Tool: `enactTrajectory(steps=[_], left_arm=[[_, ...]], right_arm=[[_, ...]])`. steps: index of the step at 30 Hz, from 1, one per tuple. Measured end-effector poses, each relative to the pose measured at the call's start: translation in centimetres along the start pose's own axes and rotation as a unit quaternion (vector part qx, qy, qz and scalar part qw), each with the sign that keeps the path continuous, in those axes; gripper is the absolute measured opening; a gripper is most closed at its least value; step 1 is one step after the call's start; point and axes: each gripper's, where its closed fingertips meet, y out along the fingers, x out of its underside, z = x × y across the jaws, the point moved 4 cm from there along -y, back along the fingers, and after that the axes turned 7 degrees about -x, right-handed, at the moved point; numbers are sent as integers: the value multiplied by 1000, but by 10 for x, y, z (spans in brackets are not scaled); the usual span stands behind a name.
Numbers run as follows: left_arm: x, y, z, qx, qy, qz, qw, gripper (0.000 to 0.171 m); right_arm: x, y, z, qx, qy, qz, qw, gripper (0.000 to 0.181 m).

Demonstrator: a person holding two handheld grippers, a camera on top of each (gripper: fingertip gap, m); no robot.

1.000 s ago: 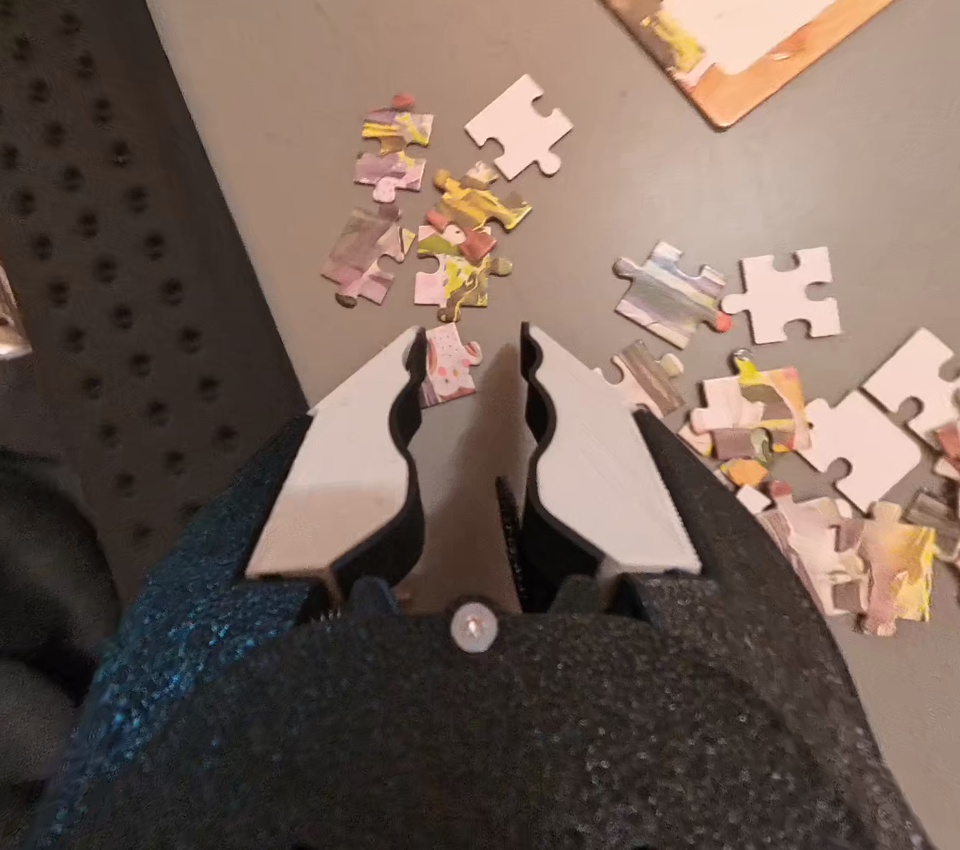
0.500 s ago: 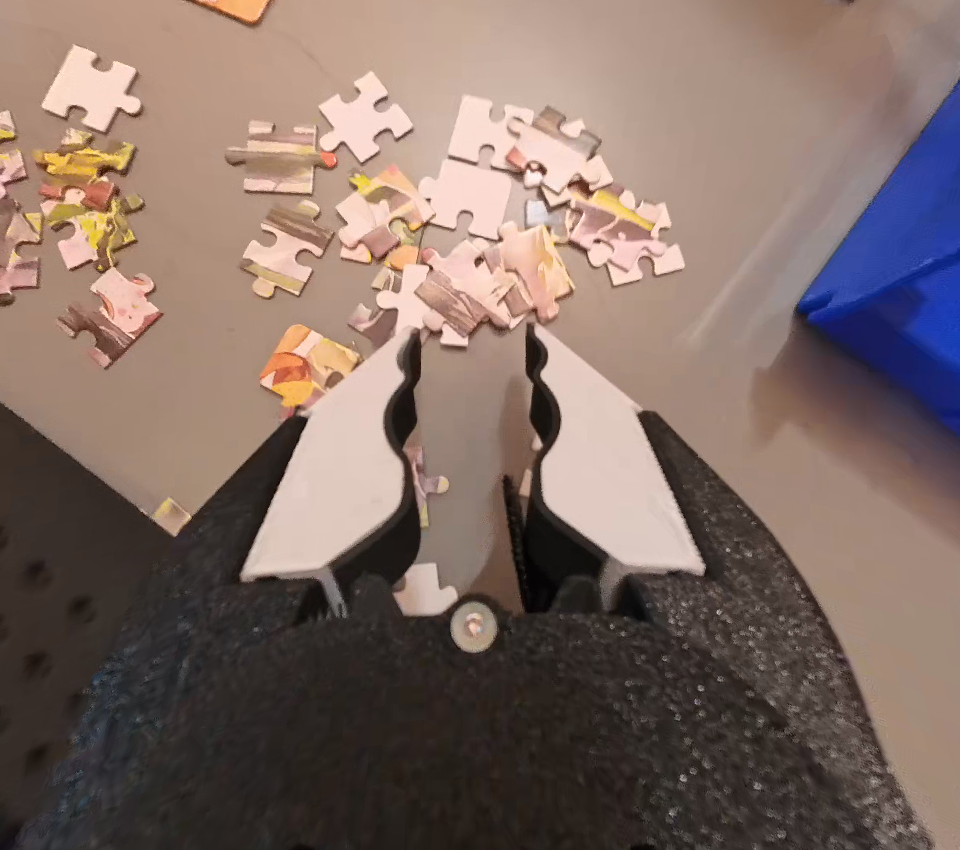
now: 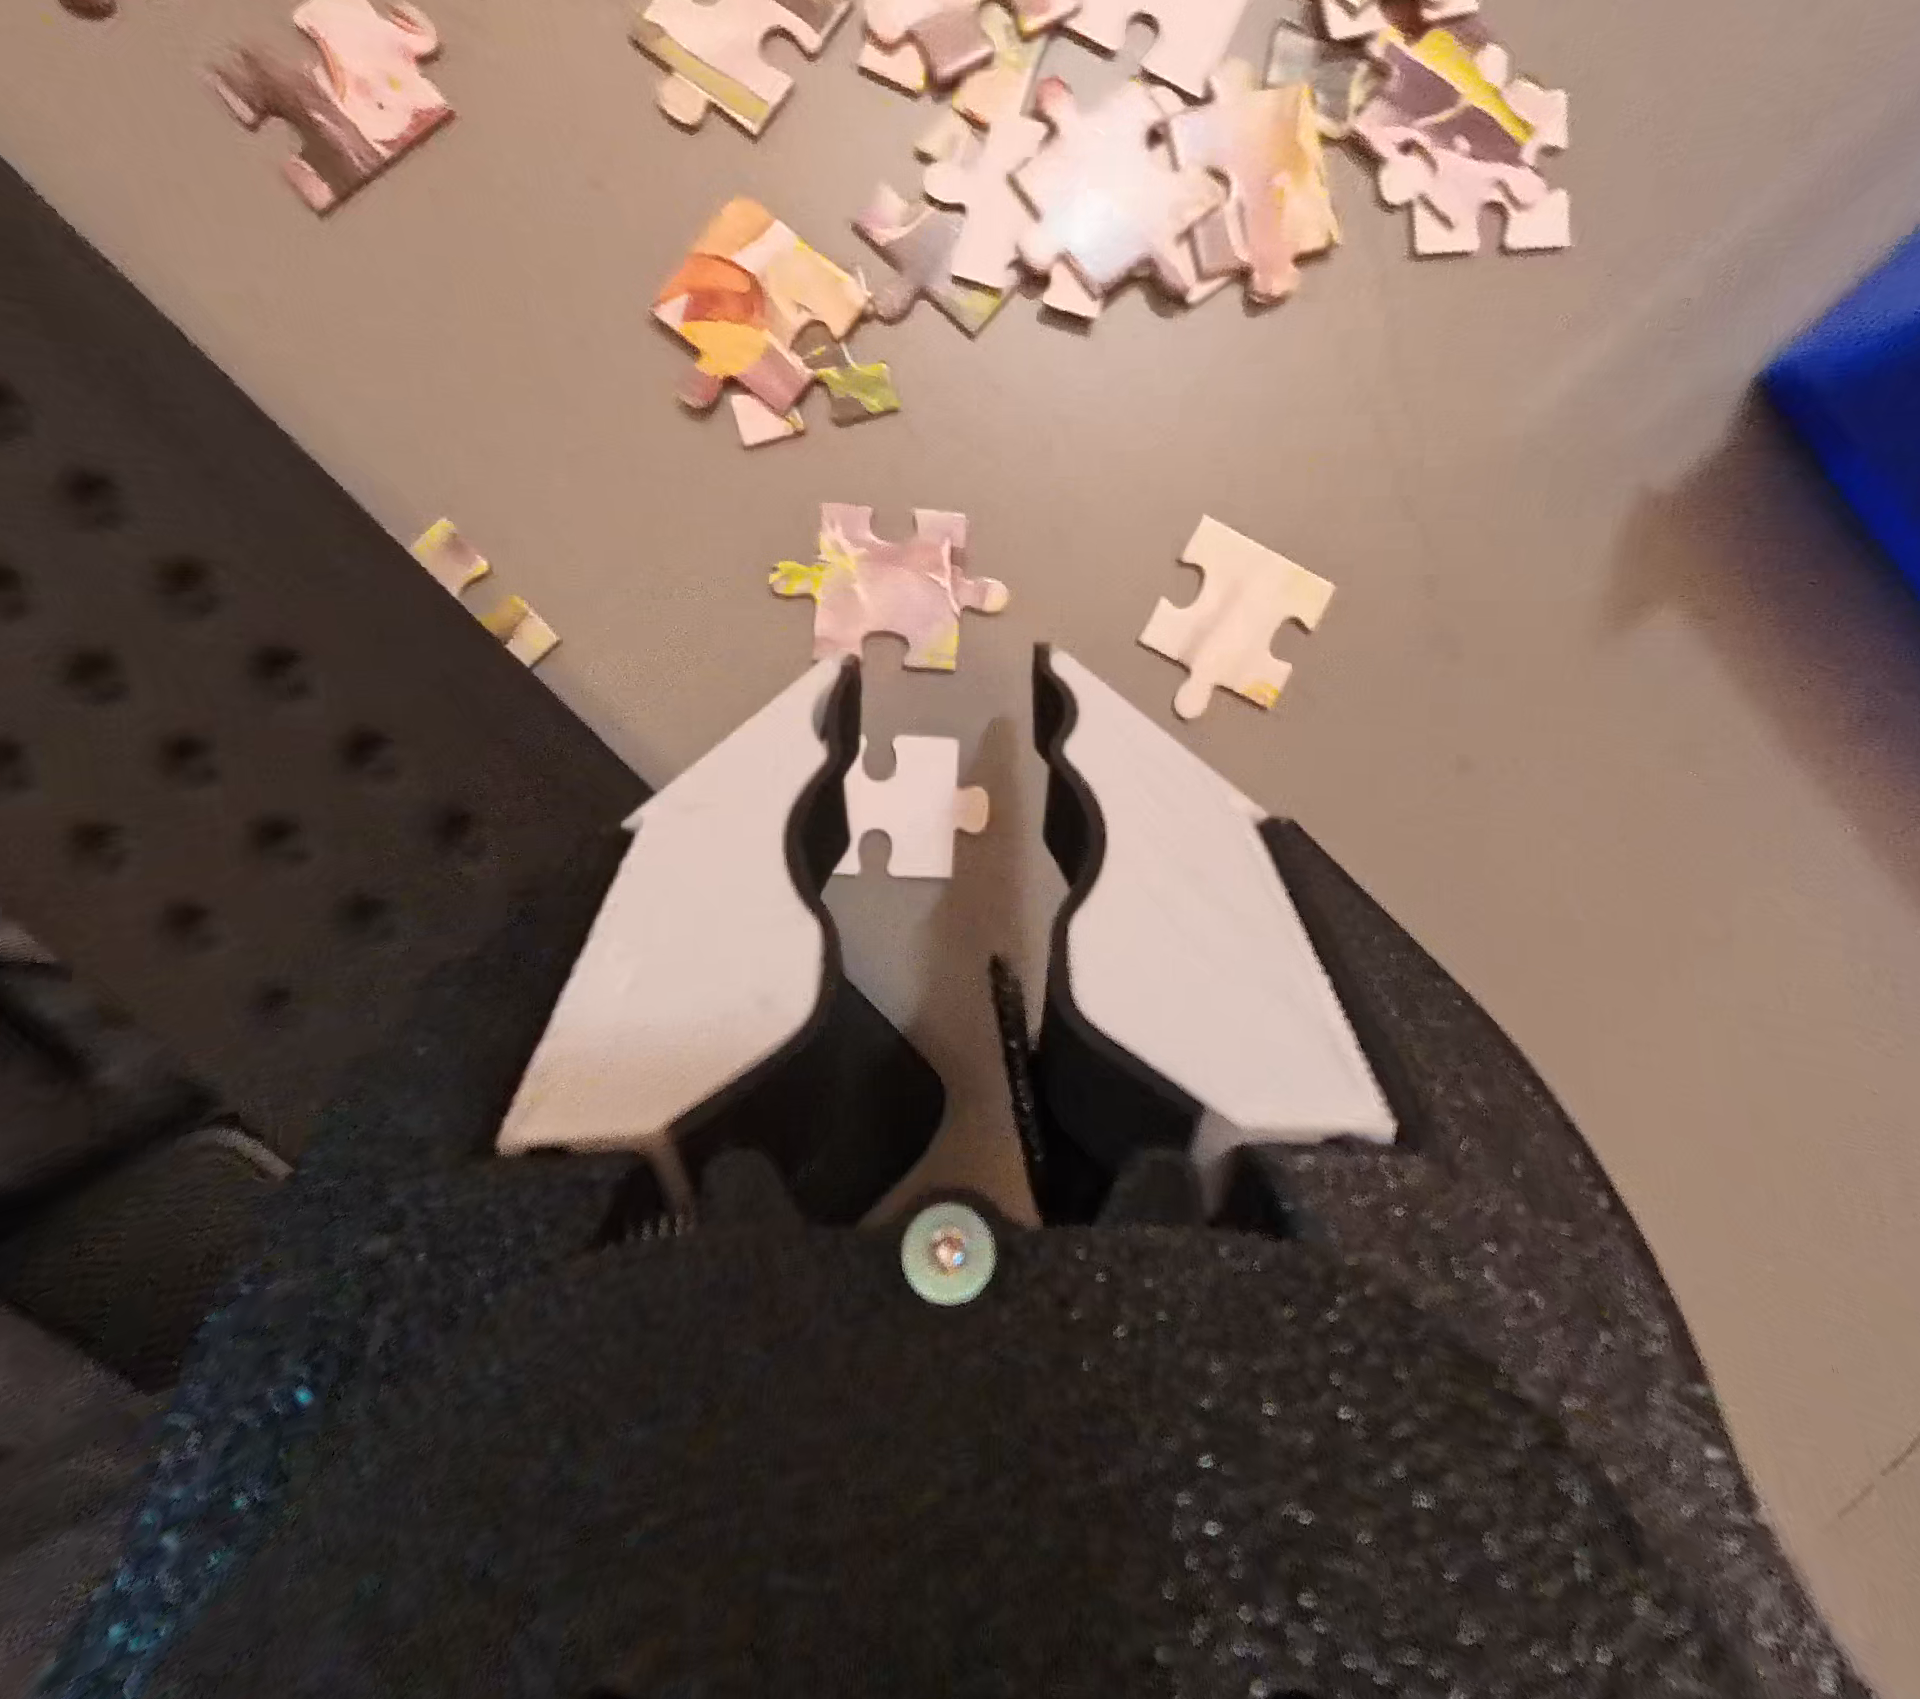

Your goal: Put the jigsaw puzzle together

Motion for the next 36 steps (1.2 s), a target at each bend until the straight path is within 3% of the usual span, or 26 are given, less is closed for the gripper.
enactTrajectory(steps=[3,5,7,8,13,17,19,26,29,32,34,36], left_arm=[[-10,-3,8,8,11,17,1000,18],[-18,-10,41,88,23,11,996,18],[-17,-23,97,234,63,-29,970,20],[-15,-26,117,271,91,-50,957,26],[-8,-8,173,352,210,-113,905,37],[10,12,185,362,328,-166,856,42],[21,17,187,375,352,-195,835,48],[25,33,196,403,318,-231,826,48],[24,35,198,398,316,-226,831,33],[24,36,197,399,298,-217,840,32],[18,39,195,408,231,-211,858,32],[-7,37,194,456,79,-193,865,33]], right_arm=[[6,-9,12,33,13,7,999,31],[11,-16,28,75,32,7,997,32],[16,-15,38,83,57,23,995,37],[16,-12,40,77,72,33,994,38],[6,3,26,62,46,25,997,40],[-2,-4,19,63,19,47,997,37],[-1,-10,17,46,26,66,996,37],[-2,-21,16,26,33,105,994,34],[-19,-21,7,-4,23,145,989,34],[-47,-14,-9,-35,-3,191,981,35],[-75,-5,-27,-59,-30,228,971,41],[-106,6,-50,-93,-54,263,959,42]])
